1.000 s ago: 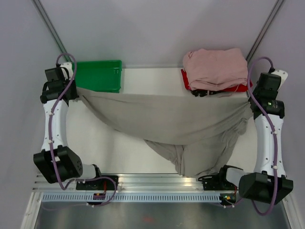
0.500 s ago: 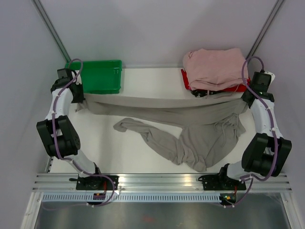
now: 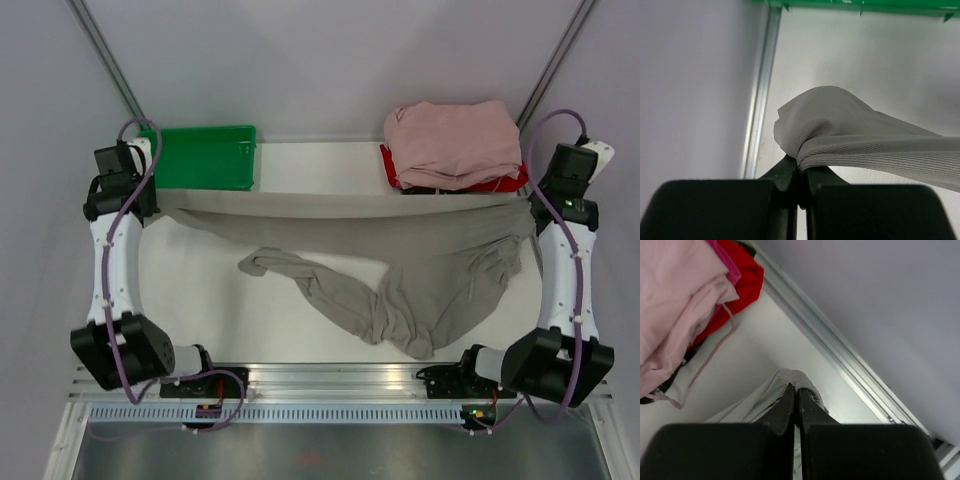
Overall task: Fold and stack the trousers
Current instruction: Flatten the trousers out
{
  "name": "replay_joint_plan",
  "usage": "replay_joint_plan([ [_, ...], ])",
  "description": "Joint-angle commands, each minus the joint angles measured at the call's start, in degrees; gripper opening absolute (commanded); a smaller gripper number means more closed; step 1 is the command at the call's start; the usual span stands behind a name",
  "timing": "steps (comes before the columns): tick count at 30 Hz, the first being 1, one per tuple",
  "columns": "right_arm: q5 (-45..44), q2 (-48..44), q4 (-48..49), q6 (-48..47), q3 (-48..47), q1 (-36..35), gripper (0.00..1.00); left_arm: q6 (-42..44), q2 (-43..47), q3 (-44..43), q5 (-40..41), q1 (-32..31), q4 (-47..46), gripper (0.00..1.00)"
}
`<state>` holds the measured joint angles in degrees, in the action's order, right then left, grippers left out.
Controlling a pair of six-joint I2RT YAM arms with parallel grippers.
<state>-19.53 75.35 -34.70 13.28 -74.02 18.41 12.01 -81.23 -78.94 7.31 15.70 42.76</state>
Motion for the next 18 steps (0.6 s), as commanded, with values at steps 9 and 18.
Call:
replay_joint_plan([
  [9,-23.86,-20.24,-13.71,0.52,-0.92,2.06,0.0,8.21,22.87,2.13,17.36,0.73,7.04,0.02],
  [18,-24.34,-20.24,-16.54,-2.66,-6.89,2.42,0.0,4.43,24.73,5.53,17.67,0.82,7.33,0.02],
])
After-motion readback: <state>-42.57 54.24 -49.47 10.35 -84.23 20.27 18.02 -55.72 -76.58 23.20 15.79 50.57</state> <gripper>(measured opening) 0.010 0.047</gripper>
